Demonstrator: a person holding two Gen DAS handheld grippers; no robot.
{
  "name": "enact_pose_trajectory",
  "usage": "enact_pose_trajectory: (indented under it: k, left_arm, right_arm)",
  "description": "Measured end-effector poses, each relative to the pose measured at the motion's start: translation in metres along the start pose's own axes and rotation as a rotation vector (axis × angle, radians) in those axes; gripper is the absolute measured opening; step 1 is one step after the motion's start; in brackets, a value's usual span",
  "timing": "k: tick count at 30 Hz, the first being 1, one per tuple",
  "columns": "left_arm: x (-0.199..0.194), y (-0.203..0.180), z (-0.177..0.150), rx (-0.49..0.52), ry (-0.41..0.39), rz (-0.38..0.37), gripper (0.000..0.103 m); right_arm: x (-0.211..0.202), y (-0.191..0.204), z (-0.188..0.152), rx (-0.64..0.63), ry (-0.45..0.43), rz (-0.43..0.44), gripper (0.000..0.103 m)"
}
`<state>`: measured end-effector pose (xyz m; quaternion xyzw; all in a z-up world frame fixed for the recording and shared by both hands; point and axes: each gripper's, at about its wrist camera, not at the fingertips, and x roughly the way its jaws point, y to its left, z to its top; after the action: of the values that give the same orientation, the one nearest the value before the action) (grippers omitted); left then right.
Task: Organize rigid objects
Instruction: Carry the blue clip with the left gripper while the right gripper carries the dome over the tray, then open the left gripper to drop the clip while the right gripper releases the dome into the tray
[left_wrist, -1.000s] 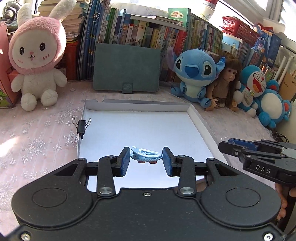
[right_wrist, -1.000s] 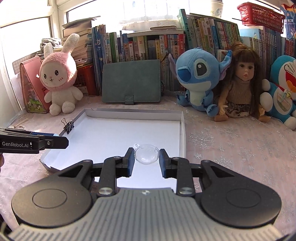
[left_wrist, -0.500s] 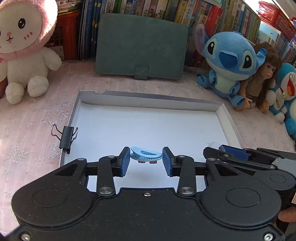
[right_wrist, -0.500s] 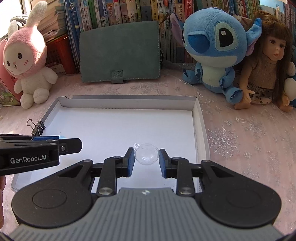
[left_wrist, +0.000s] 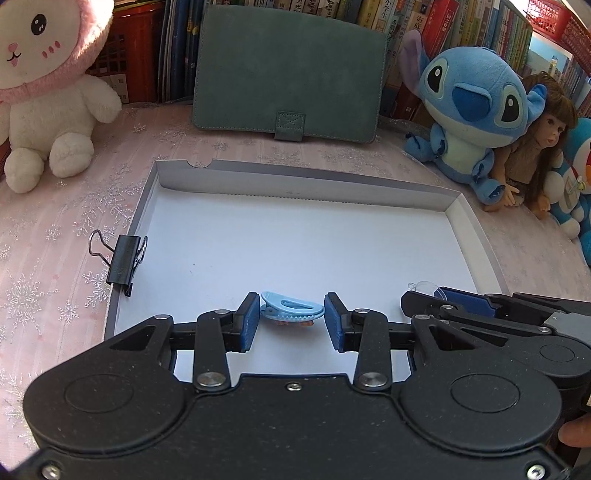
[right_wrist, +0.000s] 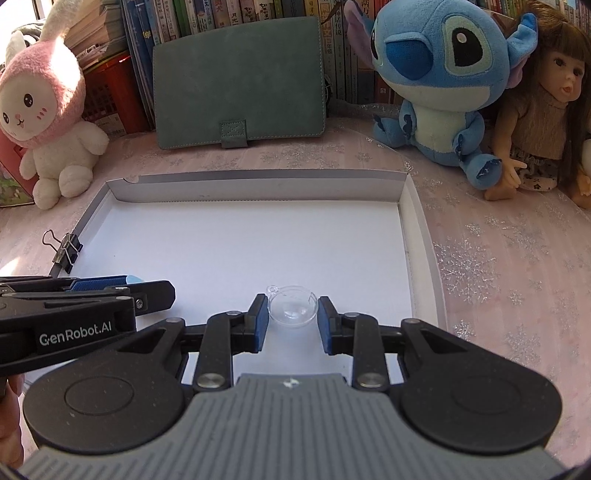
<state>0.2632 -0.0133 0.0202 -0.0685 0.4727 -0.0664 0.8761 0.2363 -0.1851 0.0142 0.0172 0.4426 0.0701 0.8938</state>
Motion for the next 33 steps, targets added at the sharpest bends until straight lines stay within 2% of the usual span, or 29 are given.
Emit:
enact_pose_trajectory:
  k: [11,12,13,20,24,28,33]
  left_arm:
    - [0.0,-0.002,-0.001,0.025,-0.014,0.008,0.036]
    - [-0.001,-0.002,-0.001,0.032,-0.014,0.011,0.037]
    - [-0.002,-0.002,-0.001,0.04,-0.012,0.014,0.039]
    - [-0.027,0.0,-0.008,0.115,-0.063,0.002,0.059]
    - [-0.049,0.0,-0.022,0.18,-0.112,-0.018,0.078]
    - [-0.07,0.0,-0.04,0.228,-0.163,-0.03,0.082]
    - [-0.092,0.007,-0.065,0.228,-0.201,-0.061,0.083]
  right_arm:
    - [0.0,0.0,0.0,-0.001,-0.007,0.001,0.038]
    - [-0.001,0.0,-0.001,0.001,-0.009,0.001,0.047]
    - [-0.002,-0.001,-0.001,0.003,-0.01,0.002,0.051]
    - [-0.019,-0.006,-0.008,-0.003,-0.05,0.017,0.061]
    - [-0.038,-0.007,-0.017,-0.024,-0.094,0.031,0.066]
    - [-0.059,-0.004,-0.032,-0.067,-0.153,0.042,0.072]
    - [-0.081,-0.002,-0.051,-0.102,-0.214,0.046,0.078]
